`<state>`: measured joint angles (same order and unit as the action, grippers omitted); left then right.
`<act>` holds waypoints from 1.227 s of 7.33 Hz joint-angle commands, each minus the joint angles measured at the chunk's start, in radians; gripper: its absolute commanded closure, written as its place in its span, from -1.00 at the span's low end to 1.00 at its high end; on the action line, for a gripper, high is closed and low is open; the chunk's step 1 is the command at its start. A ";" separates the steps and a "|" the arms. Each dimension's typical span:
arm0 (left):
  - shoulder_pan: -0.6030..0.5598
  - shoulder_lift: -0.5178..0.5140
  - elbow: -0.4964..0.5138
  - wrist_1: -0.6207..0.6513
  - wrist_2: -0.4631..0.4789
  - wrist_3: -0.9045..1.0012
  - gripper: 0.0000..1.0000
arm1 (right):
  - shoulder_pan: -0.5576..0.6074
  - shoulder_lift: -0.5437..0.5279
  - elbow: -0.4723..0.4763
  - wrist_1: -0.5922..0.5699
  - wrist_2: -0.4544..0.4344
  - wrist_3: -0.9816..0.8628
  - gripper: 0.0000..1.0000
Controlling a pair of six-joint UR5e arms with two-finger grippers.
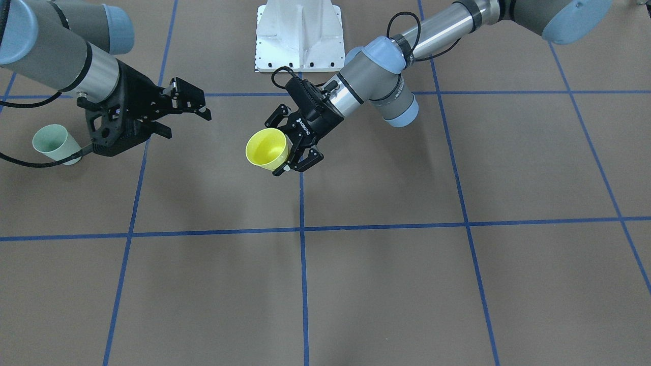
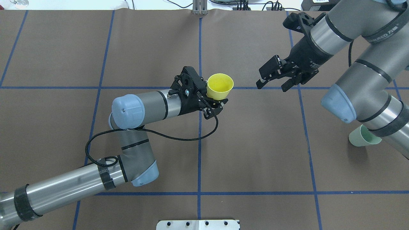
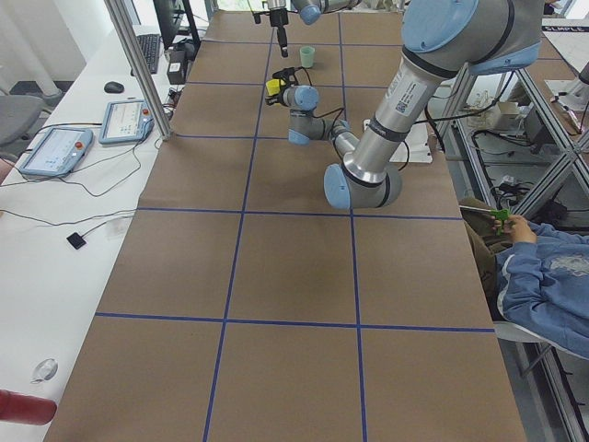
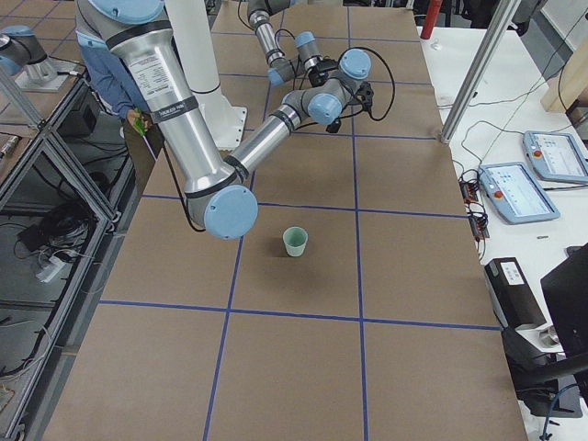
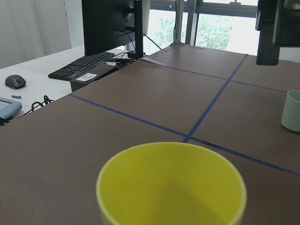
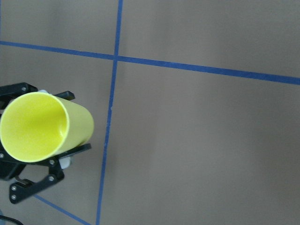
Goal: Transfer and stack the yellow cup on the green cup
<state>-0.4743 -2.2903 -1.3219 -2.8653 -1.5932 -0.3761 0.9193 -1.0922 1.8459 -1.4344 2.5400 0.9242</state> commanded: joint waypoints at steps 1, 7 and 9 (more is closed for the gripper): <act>0.011 0.037 -0.013 -0.035 0.001 0.000 1.00 | -0.074 0.052 -0.001 0.002 -0.087 0.102 -1.00; 0.048 0.029 -0.048 -0.037 0.001 0.000 1.00 | -0.102 0.118 -0.088 0.037 -0.136 0.159 -0.91; 0.051 0.028 -0.048 -0.037 -0.002 0.002 1.00 | -0.102 0.117 -0.147 0.144 -0.135 0.134 -0.85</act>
<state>-0.4261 -2.2597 -1.3687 -2.9025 -1.5943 -0.3749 0.8177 -0.9755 1.7379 -1.3586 2.4047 1.0713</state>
